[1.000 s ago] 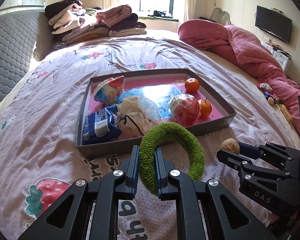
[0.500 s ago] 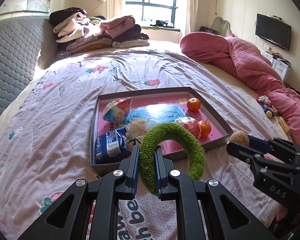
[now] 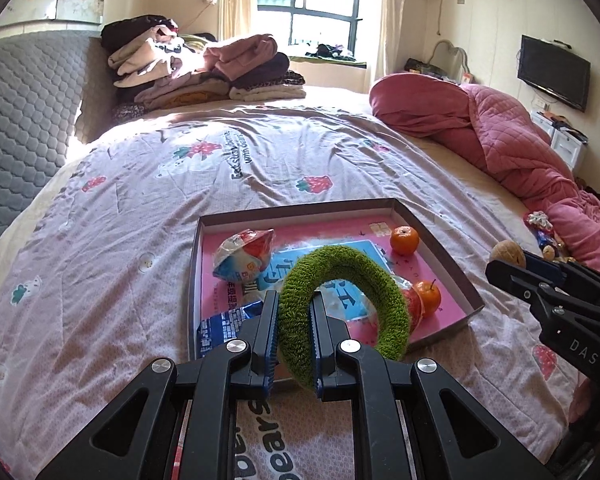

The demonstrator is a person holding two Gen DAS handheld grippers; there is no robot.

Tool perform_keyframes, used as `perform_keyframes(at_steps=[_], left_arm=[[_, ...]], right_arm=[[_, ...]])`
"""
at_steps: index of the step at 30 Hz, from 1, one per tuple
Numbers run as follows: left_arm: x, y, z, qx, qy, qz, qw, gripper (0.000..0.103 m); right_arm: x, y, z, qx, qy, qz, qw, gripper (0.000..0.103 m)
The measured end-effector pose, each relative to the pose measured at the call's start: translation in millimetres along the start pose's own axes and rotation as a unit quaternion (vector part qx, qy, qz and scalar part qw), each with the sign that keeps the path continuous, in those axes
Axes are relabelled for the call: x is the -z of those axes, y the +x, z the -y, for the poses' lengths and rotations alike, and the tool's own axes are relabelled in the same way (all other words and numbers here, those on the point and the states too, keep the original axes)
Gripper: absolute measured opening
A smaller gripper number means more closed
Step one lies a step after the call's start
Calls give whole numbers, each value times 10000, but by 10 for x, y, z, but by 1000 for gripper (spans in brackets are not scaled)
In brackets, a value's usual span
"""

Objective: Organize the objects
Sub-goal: 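Lift the green ring over the tray while the right carries the walnut over it, then lower the green ring into the tray and open the left while the right releases the walnut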

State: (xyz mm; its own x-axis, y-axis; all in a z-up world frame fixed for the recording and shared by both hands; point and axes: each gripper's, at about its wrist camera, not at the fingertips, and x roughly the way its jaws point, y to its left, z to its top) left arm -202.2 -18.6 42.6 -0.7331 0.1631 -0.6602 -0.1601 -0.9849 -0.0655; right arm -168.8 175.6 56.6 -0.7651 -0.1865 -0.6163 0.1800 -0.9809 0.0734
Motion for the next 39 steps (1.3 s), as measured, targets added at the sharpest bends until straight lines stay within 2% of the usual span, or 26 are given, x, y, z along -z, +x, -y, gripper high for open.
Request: perform_keyframes(at_steps=[16,29,39], left_arm=[[-60,560,99,-34,218,-260,9994,14],[23,801,137,-69,281,-488,9984,14],[94,888,202,-104,407,-601,9973,15]], right_arm=[[-237,690,207,286,-71,-255,9992,33],[-129,1232,242,399,-43,-660,9970,33],[-59,1402,219,520,-108,-907,9945,33]])
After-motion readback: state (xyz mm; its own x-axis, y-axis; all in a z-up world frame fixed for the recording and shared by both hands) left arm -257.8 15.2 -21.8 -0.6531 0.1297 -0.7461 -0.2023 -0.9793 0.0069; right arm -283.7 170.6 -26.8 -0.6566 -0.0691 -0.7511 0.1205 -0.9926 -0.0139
